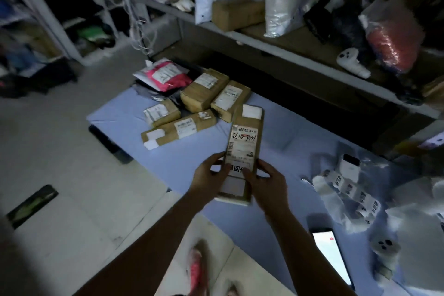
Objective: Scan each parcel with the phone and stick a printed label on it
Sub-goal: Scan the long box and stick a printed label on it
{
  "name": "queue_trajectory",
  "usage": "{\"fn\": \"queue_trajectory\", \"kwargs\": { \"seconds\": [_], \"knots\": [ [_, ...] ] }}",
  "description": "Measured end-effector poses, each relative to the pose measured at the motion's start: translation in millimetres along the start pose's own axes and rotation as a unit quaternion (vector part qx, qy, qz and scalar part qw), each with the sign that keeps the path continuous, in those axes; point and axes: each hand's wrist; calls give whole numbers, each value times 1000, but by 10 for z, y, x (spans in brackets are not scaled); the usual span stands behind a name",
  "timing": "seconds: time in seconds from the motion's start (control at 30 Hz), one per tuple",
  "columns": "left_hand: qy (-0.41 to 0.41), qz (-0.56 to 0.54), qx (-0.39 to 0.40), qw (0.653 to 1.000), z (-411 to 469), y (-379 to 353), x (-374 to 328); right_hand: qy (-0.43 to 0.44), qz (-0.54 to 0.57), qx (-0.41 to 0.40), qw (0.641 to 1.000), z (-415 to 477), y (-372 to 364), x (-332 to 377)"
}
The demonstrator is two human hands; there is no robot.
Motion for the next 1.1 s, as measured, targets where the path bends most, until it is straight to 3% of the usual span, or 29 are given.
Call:
{"fn": "queue_trajectory", "kwargs": {
  "seconds": [0.23,0.47,0.8,1.1],
  "knots": [
    [14,-36,-123,992,22,1286,51,5,33,98,995,-490,-1023,590],
    [21,-48,-168,984,369,2671,467,39,-6,149,988,-1068,-2374,939],
    [20,-45,-122,991,1454,4646,1060,48,-8,148,988,-1793,-4400,1568],
    [77,-55,-63,994,3233,5512,1534,26,-26,140,989,-1262,-6297,1767]
  ]
}}
Point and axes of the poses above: each hand's wrist, its own z-axis towards the middle knuckle, its own y-axis out of the back of the hand, x = y × z, and after that the axes turned 15 degrees about -x, right-handed
